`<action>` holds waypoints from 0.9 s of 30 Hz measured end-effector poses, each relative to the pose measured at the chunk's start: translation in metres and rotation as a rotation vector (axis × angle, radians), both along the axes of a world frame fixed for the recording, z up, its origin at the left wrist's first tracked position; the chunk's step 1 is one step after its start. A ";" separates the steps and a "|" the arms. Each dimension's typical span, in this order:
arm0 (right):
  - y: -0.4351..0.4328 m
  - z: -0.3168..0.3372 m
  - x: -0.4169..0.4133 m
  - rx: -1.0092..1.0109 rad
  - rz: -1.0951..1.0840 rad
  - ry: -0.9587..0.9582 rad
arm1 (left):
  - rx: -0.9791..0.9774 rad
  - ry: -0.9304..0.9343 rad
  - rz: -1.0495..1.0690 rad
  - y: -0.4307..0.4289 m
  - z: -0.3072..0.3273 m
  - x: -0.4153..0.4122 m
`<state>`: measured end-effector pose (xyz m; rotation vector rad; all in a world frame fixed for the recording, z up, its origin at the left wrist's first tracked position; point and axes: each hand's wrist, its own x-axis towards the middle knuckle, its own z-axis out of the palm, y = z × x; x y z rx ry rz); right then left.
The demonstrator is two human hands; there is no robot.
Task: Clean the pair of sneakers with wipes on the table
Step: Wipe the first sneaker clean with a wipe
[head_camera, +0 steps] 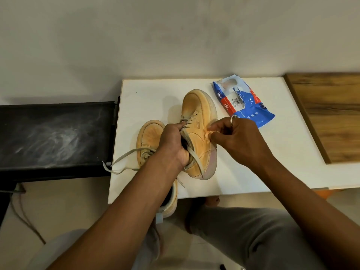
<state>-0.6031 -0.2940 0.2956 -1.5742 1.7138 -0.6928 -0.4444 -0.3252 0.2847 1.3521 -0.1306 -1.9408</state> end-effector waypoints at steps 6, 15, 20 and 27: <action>0.003 0.004 -0.006 0.222 0.177 -0.107 | 0.011 0.011 -0.005 0.000 0.002 0.000; 0.001 0.005 -0.007 0.231 0.170 -0.019 | 0.018 0.032 -0.003 0.003 0.001 0.000; 0.001 0.010 -0.008 0.039 0.020 -0.057 | 0.011 0.119 -0.014 0.001 0.002 -0.003; 0.001 0.005 -0.009 -0.048 -0.020 -0.068 | -0.025 0.237 -0.059 0.011 0.016 -0.018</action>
